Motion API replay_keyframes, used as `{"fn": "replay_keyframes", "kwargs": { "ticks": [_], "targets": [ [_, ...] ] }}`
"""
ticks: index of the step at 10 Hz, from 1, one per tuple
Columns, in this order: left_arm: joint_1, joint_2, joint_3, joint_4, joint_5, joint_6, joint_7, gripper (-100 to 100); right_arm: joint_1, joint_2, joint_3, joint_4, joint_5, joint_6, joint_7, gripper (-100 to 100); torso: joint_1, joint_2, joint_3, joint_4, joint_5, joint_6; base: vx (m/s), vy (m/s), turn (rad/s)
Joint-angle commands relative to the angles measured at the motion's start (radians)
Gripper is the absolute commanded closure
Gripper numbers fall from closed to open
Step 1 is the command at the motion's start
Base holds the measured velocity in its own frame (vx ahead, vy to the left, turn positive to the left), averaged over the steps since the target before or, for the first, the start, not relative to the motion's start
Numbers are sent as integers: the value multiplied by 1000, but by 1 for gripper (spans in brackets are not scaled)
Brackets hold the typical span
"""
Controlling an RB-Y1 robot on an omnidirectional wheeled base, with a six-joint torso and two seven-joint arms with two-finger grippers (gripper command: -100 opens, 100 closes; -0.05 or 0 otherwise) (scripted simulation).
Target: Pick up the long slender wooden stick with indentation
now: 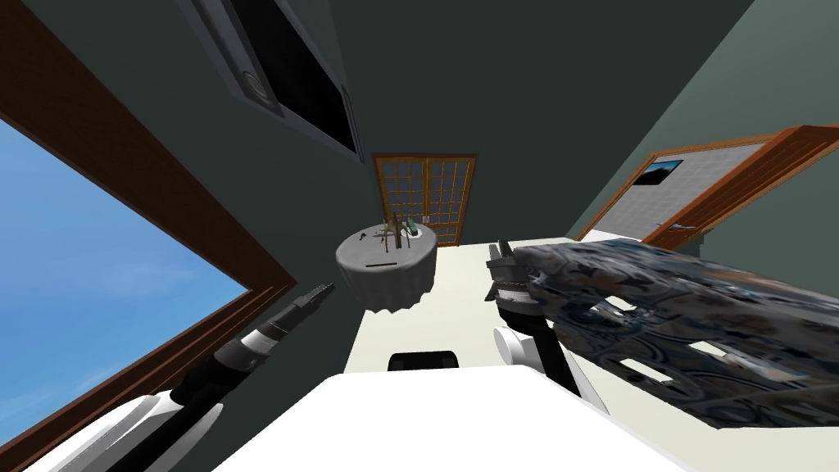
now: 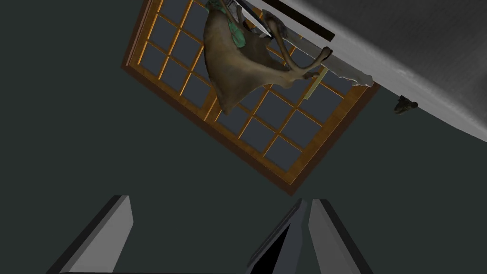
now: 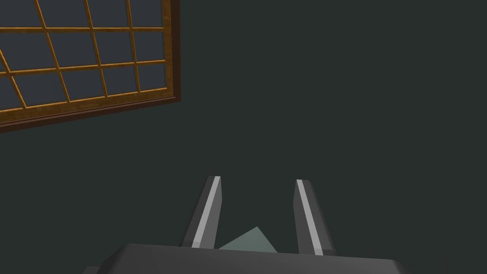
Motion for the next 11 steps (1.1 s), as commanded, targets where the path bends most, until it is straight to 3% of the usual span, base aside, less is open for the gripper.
{"fn": "replay_keyframes", "kwargs": {
  "ticks": [1,2,3,4,5,7,8,10,11],
  "targets": [
    [19,50,20,5,-23,-8,17,-100,0,0,0,0,0,0,0,0,0,0,0,0,0,0,-7,-12,-15],
    [19,65,20,5,-23,-8,17,-100,0,0,0,0,0,0,0,0,0,0,0,0,0,0,-2,-5,2],
    [46,103,54,28,-68,-28,43,-100,0,0,0,0,0,0,0,0,0,0,0,0,0,0,-1,-10,-45],
    [46,136,54,28,-68,-28,43,-100,0,0,0,0,0,0,0,0,0,0,0,0,0,0,-3,-7,-17],
    [75,166,88,52,-111,-47,69,-100,0,0,0,0,0,0,0,0,0,0,0,0,0,0,-2,-11,-37],
    [75,216,88,52,-112,-47,69,-100,0,0,0,0,0,0,0,0,0,0,0,0,0,0,-1,-5,-11],
    [103,250,121,77,-156,-68,95,-100,0,0,0,0,0,0,0,0,0,0,0,0,0,0,-2,-8,-51],
    [103,294,121,77,-156,-68,95,-100,0,0,0,0,0,0,0,0,0,-1,0,0,0,0,-1,-3,-12],
    [132,334,154,102,-199,-88,121,-100,0,0,0,0,0,0,0,0,0,-1,0,0,0,0,2,-10,-45]
  ]
}}
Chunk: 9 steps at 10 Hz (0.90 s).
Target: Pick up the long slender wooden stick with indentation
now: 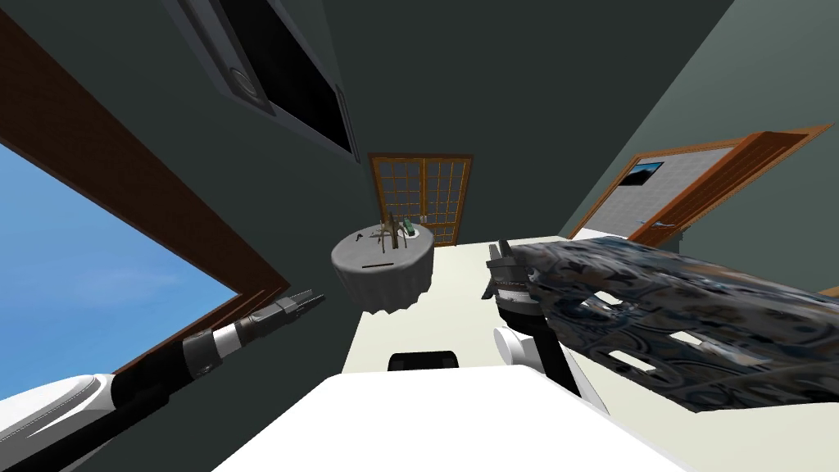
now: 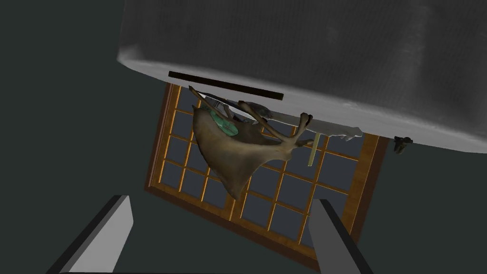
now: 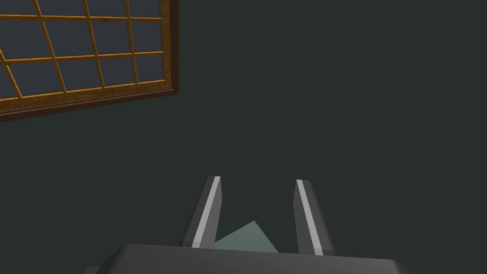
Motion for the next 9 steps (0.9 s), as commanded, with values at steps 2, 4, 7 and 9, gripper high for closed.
{"fn": "replay_keyframes", "kwargs": {
  "ticks": [2,4,7,9],
  "targets": [
    [12,59,16,18,-19,-17,11,-100,0,0,0,0,0,0,0,0,0,0,0,0,0,0,0,-4,-16],
    [41,126,47,43,-61,-38,37,-100,0,0,0,0,0,0,0,0,0,0,0,0,0,0,2,-7,-45],
    [69,208,78,69,-101,-59,62,-100,0,0,0,0,0,0,0,0,0,0,0,0,0,0,3,-4,-36],
    [98,260,108,95,-139,-80,87,-100,0,0,0,0,0,0,0,0,0,0,0,0,0,0,3,-4,-28]
  ]
}}
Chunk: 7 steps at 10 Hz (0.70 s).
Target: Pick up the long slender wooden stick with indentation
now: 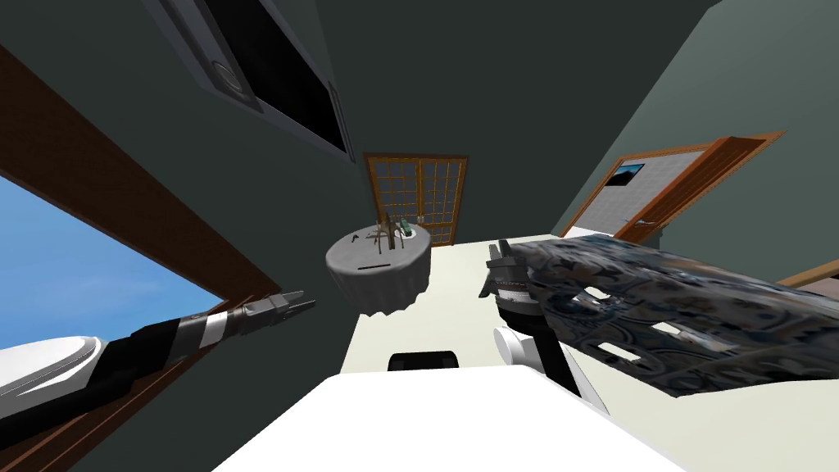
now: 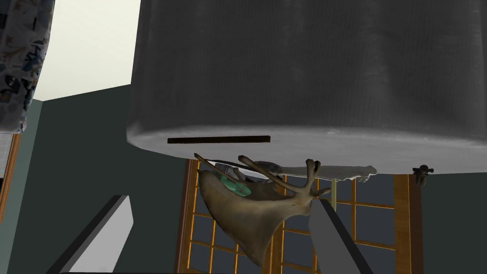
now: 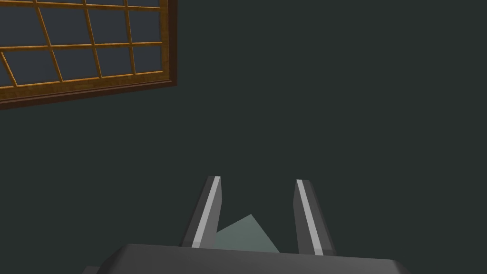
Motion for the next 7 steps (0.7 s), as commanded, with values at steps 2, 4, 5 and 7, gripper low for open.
{"fn": "replay_keyframes", "kwargs": {
  "ticks": [2,4,5,7],
  "targets": [
    [9,64,8,14,-19,-11,11,-100,0,0,0,0,0,0,0,0,0,0,0,0,0,0,2,-2,-22],
    [38,128,36,40,-55,-33,35,-100,0,0,0,0,0,0,0,0,0,0,0,0,0,0,6,-4,-60],
    [38,148,36,40,-55,-33,35,-100,0,0,0,0,0,0,0,0,0,0,0,0,0,0,0,0,0],
    [66,218,63,65,-90,-54,59,-100,0,0,0,0,0,0,0,0,0,-1,0,0,0,0,8,-4,-65]
  ]
}}
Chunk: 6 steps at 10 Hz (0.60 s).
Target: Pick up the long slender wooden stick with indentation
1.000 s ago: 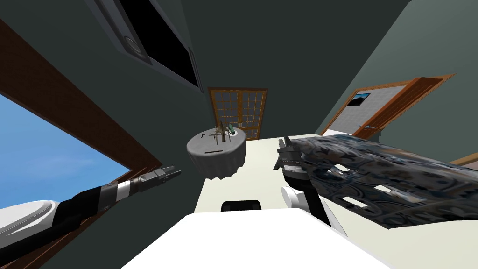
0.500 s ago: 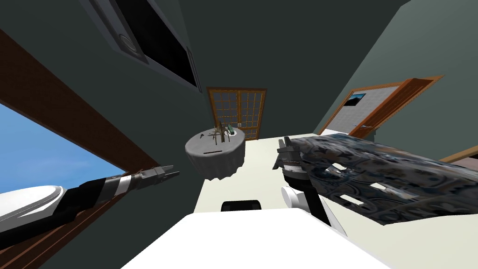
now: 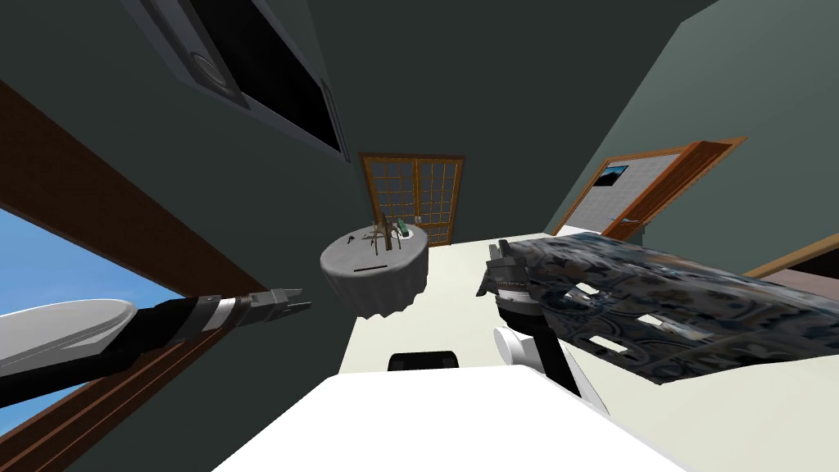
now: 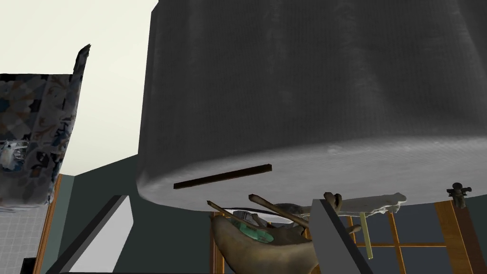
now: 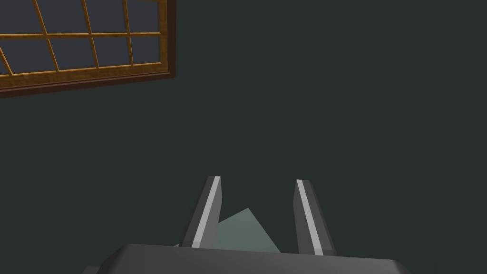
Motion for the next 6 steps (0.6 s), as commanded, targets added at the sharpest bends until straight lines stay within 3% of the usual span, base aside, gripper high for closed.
{"fn": "replay_keyframes", "kwargs": {
  "ticks": [1,2,4,5,6],
  "targets": [
    [6,33,6,2,-5,-5,3,-100,0,0,0,0,0,0,0,0,0,0,0,0,0,0,4,1,13],
    [34,71,32,27,-37,-27,26,-100,0,0,0,0,0,0,0,0,0,0,0,0,0,0,11,-3,-86],
    [34,116,32,27,-37,-27,26,-100,0,0,0,0,0,0,0,0,0,0,0,0,0,0,5,0,-26],
    [61,154,56,51,-67,-48,48,-100,0,0,0,0,0,0,0,0,0,0,0,0,0,0,9,-3,-61],
    [61,184,56,51,-67,-48,48,-100,0,0,0,0,0,0,0,0,0,0,0,0,0,0,12,0,-65]
  ]
}}
